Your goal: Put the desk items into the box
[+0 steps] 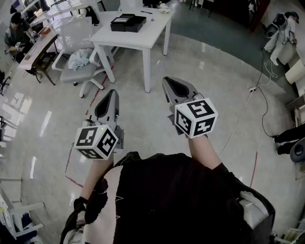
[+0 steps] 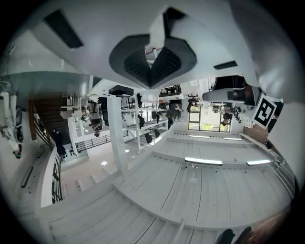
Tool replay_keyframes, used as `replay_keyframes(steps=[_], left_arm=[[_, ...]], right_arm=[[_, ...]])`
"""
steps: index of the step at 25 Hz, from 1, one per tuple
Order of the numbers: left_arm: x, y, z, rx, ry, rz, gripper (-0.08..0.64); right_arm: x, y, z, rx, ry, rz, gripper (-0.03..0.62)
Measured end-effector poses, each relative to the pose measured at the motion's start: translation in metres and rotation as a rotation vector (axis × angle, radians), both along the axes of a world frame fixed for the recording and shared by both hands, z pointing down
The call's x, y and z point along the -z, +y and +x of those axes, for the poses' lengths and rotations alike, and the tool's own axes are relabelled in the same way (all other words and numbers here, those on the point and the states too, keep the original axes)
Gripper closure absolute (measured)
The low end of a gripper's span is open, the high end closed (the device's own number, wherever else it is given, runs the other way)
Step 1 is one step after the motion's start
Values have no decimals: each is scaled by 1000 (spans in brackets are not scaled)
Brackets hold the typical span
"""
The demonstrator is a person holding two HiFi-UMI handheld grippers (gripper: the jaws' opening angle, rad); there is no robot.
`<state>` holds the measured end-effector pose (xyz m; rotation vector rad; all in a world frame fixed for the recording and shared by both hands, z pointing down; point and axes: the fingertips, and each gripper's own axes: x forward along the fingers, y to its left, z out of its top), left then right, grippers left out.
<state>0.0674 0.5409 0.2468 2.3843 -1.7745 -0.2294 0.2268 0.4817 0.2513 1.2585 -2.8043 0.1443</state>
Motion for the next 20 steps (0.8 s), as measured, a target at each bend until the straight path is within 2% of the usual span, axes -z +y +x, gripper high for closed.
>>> replay_keyframes(steps=[12, 16, 20], left_arm=[[-5, 5, 9, -6, 26, -17, 549], [-17, 3, 14, -27, 14, -52, 549], [-29, -11, 6, -46, 24, -90, 549]], right_arm=[[-12, 10, 7, 21, 11, -22, 589], [-27, 1, 9, 21, 32, -53, 589], [-29, -14, -3, 29, 9, -52, 589]])
